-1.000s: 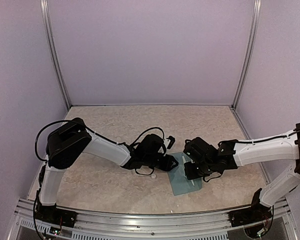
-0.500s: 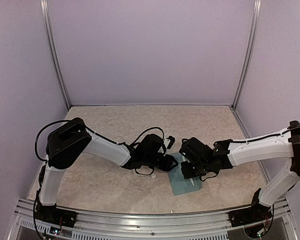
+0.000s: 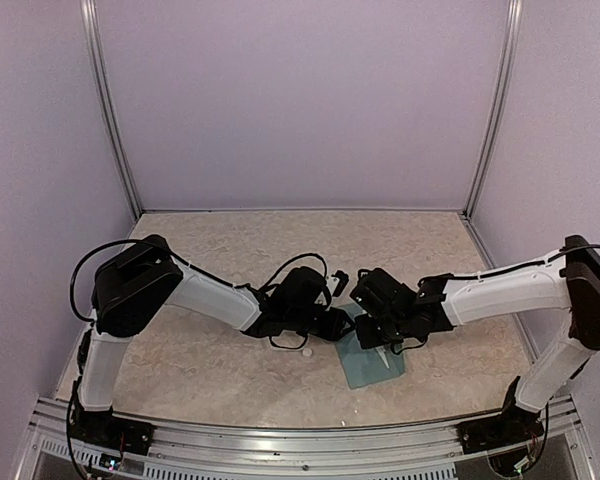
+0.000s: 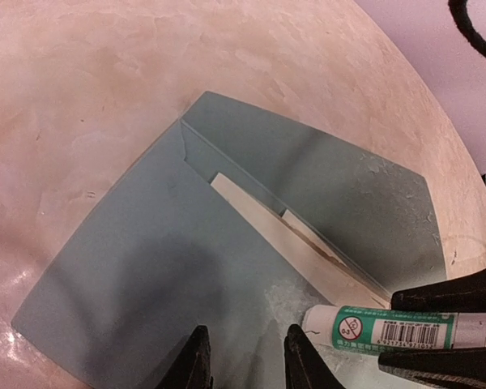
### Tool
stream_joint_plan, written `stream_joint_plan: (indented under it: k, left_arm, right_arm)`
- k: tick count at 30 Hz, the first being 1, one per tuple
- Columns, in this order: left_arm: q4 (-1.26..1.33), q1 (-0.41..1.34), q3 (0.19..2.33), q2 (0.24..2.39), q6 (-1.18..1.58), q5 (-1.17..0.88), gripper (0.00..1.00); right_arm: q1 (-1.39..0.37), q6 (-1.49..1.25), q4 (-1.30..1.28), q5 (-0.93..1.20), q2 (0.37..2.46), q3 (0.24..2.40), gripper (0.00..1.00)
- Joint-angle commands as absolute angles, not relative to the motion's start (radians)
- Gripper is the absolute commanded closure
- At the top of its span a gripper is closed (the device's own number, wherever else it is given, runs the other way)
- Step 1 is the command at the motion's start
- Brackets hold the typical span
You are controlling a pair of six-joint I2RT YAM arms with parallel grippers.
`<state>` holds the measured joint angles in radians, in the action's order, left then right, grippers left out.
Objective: Place the letter into the envelope and seal it
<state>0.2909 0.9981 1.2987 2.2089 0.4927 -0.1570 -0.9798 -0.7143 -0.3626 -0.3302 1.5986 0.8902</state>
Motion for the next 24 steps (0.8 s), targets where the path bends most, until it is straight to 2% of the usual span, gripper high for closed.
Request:
stream_joint_plan:
  k: [1, 10, 16, 20, 24]
  left_arm:
    - [0.218, 0.992, 1.297, 2.232, 0.494, -0.160, 0.71]
    - [0.219, 0.991, 1.296, 2.232, 0.498, -0.159, 0.71]
    - [0.228, 0.991, 1.273, 2.181, 0.506, -0.104, 0.71]
    - [0.237, 0.991, 1.244, 2.086, 0.530, -0.012, 0.66]
    - [0.251, 0.996, 1.202, 1.964, 0.553, 0.058, 0.56]
  right_arm:
    - [-0.955, -0.687, -0.361, -0.353, 1.644, 0.897, 1.00]
    - [-0.938, -0.676, -0.321, -0.359, 1.667, 0.902, 1.00]
    - [-0.925, -0.671, -0.290, -0.395, 1.583, 0.907, 1.00]
    - [-0.902, -0.650, -0.238, -0.440, 1.479, 0.905, 1.00]
    - [-0.881, -0.597, -0.143, -0.467, 1.373, 0.889, 1.00]
